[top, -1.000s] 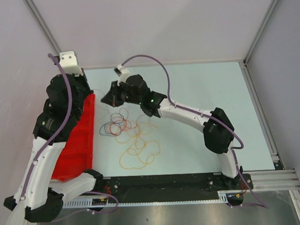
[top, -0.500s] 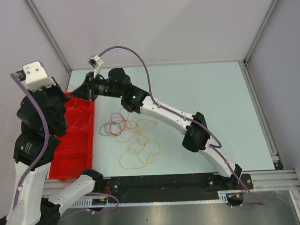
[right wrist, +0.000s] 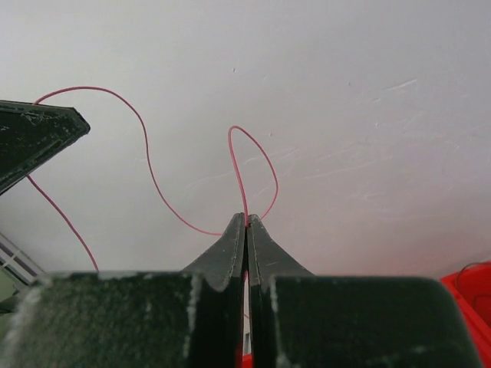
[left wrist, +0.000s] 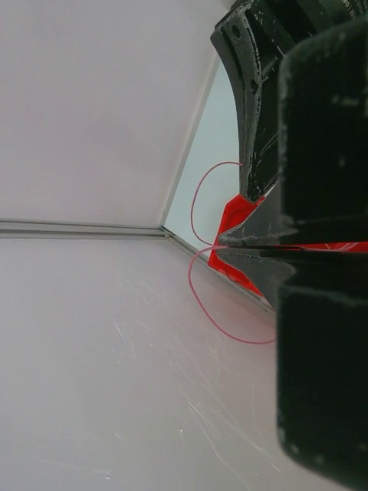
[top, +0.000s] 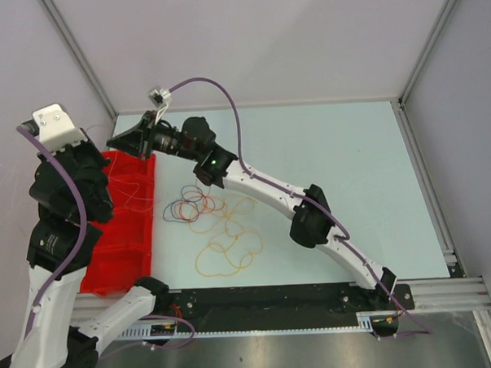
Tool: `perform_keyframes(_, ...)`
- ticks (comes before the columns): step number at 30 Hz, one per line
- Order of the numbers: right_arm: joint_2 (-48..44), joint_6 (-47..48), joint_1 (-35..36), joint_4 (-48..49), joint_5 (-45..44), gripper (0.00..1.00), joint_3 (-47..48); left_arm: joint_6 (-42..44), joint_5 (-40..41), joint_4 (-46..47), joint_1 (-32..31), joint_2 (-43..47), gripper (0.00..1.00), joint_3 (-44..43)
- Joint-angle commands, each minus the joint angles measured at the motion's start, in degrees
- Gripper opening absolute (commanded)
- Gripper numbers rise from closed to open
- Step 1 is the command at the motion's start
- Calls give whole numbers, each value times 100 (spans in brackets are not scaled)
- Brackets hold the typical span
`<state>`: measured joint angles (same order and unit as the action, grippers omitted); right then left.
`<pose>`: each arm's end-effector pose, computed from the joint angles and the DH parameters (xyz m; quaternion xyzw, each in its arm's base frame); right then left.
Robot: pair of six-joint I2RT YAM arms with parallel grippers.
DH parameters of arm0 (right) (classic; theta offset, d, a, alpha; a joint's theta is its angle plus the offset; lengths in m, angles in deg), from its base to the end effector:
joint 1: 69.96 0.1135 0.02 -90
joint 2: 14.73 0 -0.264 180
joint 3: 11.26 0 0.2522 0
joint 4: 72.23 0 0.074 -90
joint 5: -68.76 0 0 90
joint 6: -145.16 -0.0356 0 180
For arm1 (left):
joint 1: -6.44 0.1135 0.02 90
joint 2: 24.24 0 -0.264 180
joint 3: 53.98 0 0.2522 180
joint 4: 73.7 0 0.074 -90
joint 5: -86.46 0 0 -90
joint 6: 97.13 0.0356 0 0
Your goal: Untangle the cables
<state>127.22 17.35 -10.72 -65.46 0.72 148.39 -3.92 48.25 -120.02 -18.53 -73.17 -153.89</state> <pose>0.2778 0.4928 0.3972 -0.2561 0.4922 0.6868 0.4695 0.1034 -0.0173 0.5163 -0.1630 0.6696 0.1658 0.7054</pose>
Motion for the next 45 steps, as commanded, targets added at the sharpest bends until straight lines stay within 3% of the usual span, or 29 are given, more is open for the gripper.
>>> perform_keyframes(1, 228, 114, 34, 1004, -367, 0, 432, 321, 243, 679, 36, 6, 0, 80)
perform_keyframes(9, 587, 765, 96, 1892, -1043, 0, 756, 1226, 402, 1769, 316, -704, 0, -77)
perform_keyframes(14, 931, 1660, 272, 2683, -1817, 0, 1205, 1253, 165, 1814, 598, -1066, 0, -587)
perform_keyframes(17, 975, 1732, 325, 3088, -1976, 0, 1056, 1262, 103, 1823, 757, -1224, 0, -658)
perform_keyframes(21, 1203, 1408, 386, 3132, -2072, 0, 1030, 1183, 68, 1823, 1028, -1286, 0, -561)
perform_keyframes(26, 1607, 259, 377, 3123, -2187, 0, 837, 1007, -46, 1788, 1467, -1163, 0, -192)
perform_keyframes(34, 1397, 264, 290, 2615, -2020, 0, 11, 243, -485, 1112, 1882, -1207, 0, -86)
perform_keyframes(38, 1108, 256, 184, 2254, -1888, 26, -498, -99, -705, 909, 2031, -1321, 0, 19)
perform_keyframes(45, 212, 414, 70, 1999, -1660, 39, -2027, -575, -1293, 777, 2382, -1443, 0, 213)
